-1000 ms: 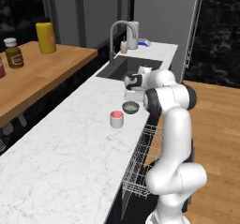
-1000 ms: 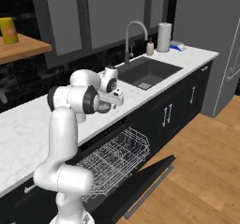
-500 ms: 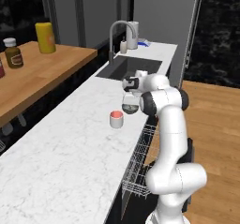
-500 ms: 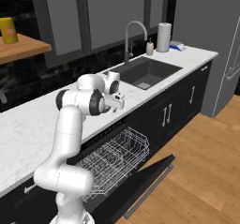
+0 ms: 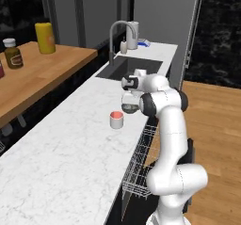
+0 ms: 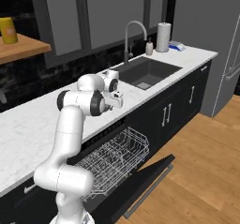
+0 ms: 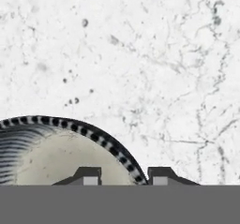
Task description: Pick up the cup and bowl from the counter, place them in the dishwasher, and close the dishwasher door.
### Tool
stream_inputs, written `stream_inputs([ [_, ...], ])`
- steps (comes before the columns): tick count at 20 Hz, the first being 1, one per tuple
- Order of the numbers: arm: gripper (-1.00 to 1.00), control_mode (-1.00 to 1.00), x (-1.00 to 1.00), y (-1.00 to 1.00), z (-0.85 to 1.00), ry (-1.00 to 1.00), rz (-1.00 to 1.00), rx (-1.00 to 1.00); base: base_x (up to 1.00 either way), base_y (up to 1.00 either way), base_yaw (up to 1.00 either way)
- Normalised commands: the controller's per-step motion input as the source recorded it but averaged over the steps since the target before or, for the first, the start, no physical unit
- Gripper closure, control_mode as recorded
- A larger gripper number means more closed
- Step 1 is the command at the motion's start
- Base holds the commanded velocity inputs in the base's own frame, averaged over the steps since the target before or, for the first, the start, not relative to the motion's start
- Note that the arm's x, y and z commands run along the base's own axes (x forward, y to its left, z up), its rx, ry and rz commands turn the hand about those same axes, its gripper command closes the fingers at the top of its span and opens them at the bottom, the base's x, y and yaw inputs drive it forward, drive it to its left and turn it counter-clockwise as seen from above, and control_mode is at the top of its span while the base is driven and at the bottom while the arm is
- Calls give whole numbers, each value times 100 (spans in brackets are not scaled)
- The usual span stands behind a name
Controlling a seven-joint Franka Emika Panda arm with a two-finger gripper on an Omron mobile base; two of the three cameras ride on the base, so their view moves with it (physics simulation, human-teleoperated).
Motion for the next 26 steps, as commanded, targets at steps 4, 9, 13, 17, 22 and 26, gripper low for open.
stream_inputs([
  [4, 100, -100, -57, -33, 0, 0, -5, 2, 0, 0, 0],
  [9, 100, -100, -100, -74, 0, -8, -12, 11, 0, 0, 0],
  [13, 100, -100, -100, -66, 0, -11, -13, 10, 0, 0, 0],
  [17, 100, -100, -100, -48, 0, -12, -13, 6, 0, 0, 0],
  [22, 100, -100, -98, -41, 0, -7, -7, 4, 0, 0, 0],
  [26, 100, -100, -62, -25, -13, 0, 0, 18, 0, 0, 0],
])
